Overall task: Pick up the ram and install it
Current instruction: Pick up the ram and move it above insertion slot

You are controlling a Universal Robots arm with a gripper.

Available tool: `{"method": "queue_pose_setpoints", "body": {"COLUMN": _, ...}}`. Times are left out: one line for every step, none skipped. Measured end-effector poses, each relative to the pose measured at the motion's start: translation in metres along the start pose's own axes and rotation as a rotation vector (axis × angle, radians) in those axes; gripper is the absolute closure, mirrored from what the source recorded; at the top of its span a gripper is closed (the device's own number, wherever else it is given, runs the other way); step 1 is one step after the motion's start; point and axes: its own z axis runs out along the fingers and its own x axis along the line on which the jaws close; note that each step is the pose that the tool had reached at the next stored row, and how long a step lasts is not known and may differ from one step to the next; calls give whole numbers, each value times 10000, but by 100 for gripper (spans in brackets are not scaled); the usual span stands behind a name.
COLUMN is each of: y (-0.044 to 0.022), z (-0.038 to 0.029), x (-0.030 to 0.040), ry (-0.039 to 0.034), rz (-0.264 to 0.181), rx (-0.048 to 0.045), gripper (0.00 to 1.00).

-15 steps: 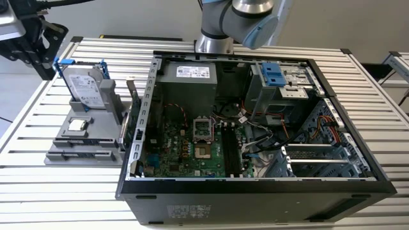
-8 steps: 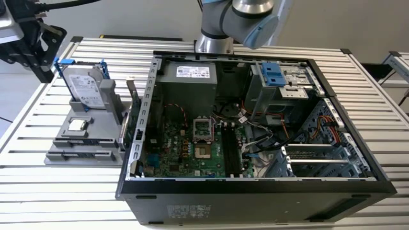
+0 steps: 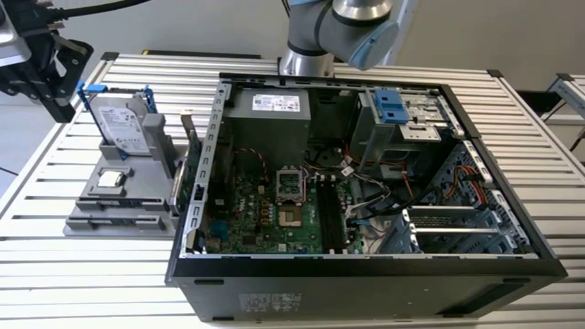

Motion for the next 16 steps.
{"method": "queue_pose_setpoints", "body": {"y": -11, "z": -1, "x": 0, "ry": 1, "rz": -11, "rx": 0, "gripper": 100}}
{"method": "queue_pose_setpoints", "body": {"y": -21, "z": -1, "x": 0, "ry": 2, "rz": -20, "rx": 0, "gripper": 100}}
{"method": "queue_pose_setpoints", "body": {"y": -33, "z": -2, "x": 1, "ry": 2, "rz": -29, "rx": -1, "gripper": 100}}
{"method": "queue_pose_setpoints", "body": {"y": -46, "z": -2, "x": 1, "ry": 2, "rz": -36, "rx": -1, "gripper": 100}}
{"method": "queue_pose_setpoints", "body": {"y": -58, "z": -3, "x": 1, "ry": 2, "rz": -40, "rx": -1, "gripper": 100}}
{"method": "queue_pose_setpoints", "body": {"y": -71, "z": -4, "x": 2, "ry": 3, "rz": -41, "rx": -1, "gripper": 100}}
{"method": "queue_pose_setpoints", "body": {"y": -83, "z": -4, "x": 2, "ry": 3, "rz": -41, "rx": 0, "gripper": 100}}
{"method": "queue_pose_setpoints", "body": {"y": -95, "z": -5, "x": 2, "ry": 3, "rz": -41, "rx": 0, "gripper": 100}}
{"method": "queue_pose_setpoints", "body": {"y": -105, "z": -5, "x": 3, "ry": 3, "rz": -42, "rx": -1, "gripper": 100}}
{"method": "queue_pose_setpoints", "body": {"y": -115, "z": -5, "x": 3, "ry": 2, "rz": -41, "rx": -1, "gripper": 100}}
{"method": "queue_pose_setpoints", "body": {"y": -125, "z": -6, "x": 4, "ry": 2, "rz": -42, "rx": -1, "gripper": 100}}
{"method": "queue_pose_setpoints", "body": {"y": -134, "z": -7, "x": 4, "ry": 3, "rz": -41, "rx": -1, "gripper": 100}}
{"method": "queue_pose_setpoints", "body": {"y": -143, "z": -7, "x": 4, "ry": 3, "rz": -42, "rx": 0, "gripper": 100}}
{"method": "queue_pose_setpoints", "body": {"y": -152, "z": -7, "x": 4, "ry": 2, "rz": -42, "rx": -1, "gripper": 100}}
{"method": "queue_pose_setpoints", "body": {"y": -159, "z": -8, "x": 5, "ry": 3, "rz": -41, "rx": -1, "gripper": 100}}
{"method": "queue_pose_setpoints", "body": {"y": -166, "z": -8, "x": 5, "ry": 2, "rz": -41, "rx": -1, "gripper": 100}}
